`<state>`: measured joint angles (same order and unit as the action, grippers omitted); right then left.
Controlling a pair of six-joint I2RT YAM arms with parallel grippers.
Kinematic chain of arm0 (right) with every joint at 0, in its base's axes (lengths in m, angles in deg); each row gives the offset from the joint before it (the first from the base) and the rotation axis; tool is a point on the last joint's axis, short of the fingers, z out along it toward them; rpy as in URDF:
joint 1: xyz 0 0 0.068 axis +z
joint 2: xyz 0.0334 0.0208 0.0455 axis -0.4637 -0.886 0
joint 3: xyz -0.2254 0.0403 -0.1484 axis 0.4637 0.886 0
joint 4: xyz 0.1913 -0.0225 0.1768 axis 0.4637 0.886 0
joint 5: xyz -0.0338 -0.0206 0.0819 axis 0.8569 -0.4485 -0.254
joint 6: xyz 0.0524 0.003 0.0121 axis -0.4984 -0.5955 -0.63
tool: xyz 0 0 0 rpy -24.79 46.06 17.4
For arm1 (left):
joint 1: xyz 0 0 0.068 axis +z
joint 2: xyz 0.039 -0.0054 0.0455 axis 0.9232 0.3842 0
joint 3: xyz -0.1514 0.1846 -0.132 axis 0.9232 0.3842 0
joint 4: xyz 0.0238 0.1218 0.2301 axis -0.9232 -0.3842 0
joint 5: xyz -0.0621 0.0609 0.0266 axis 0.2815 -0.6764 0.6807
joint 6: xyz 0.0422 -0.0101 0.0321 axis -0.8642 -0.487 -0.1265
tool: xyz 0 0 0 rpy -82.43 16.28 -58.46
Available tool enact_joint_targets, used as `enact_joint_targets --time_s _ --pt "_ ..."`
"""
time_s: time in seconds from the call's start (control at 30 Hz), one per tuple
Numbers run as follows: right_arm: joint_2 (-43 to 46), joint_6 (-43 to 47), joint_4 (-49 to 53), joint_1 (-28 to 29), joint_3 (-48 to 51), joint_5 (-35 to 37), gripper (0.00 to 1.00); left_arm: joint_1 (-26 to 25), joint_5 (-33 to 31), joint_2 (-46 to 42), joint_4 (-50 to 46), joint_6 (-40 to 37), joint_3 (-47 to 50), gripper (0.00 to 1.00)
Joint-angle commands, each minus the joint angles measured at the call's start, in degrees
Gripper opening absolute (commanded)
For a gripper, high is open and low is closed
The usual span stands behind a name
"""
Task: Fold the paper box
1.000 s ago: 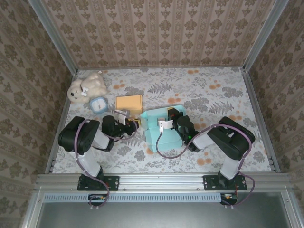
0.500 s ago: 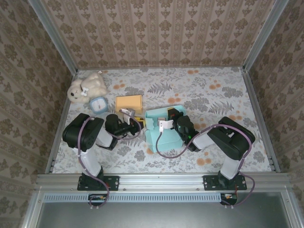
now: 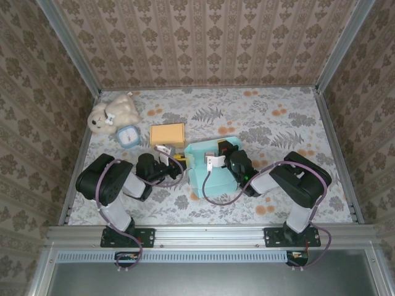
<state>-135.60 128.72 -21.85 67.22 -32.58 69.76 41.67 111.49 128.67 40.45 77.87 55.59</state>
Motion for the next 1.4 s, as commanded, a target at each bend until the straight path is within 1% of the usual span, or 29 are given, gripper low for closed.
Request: enact_joint_targets --time_s 0.0,0.23,0.53,0.77,0.93,1.03,1.2,1.37 --pt "0.27 -2.46 4.6 -0.27 1.26 -0.5 0.0 -1.94 0.44 1.2 1.9 -1.08 -0.1 0.32" --pt "-0.5 -2.47 4.77 -0.14 1.26 -0.15 0.0 -2.71 0.43 1.74 1.88 0.13 -2.37 0.31" --pt "-1.7 -2.89 4.25 -0.05 1.25 -0.05 0.0 -4.89 -2.8 5.8 1.92 1.6 -5.96 0.26" --pt "-1.86 -3.31 3.72 0.31 1.53 0.05 0.0 -7.34 -11.58 6.17 1.78 2.73 -6.79 0.28" --pt "-2.63 -3.83 3.38 0.53 1.53 0.1 0.0 -9.23 -16.02 7.01 1.72 3.56 -7.82 0.3" --pt "-3.71 -4.05 2.38 0.66 1.78 0.3 0.0 -11.17 -20.36 7.42 1.65 3.72 -8.36 0.3" --pt "-5.11 -3.79 0.88 1.18 1.83 1.02 0.0 -14.36 -29.93 7.58 1.61 3.99 -9.05 0.33" --pt "-5.58 -3.93 -0.83 1.34 2.23 1.34 0.0 -16.17 -34.72 7.7 1.61 4.29 -10.19 0.34"
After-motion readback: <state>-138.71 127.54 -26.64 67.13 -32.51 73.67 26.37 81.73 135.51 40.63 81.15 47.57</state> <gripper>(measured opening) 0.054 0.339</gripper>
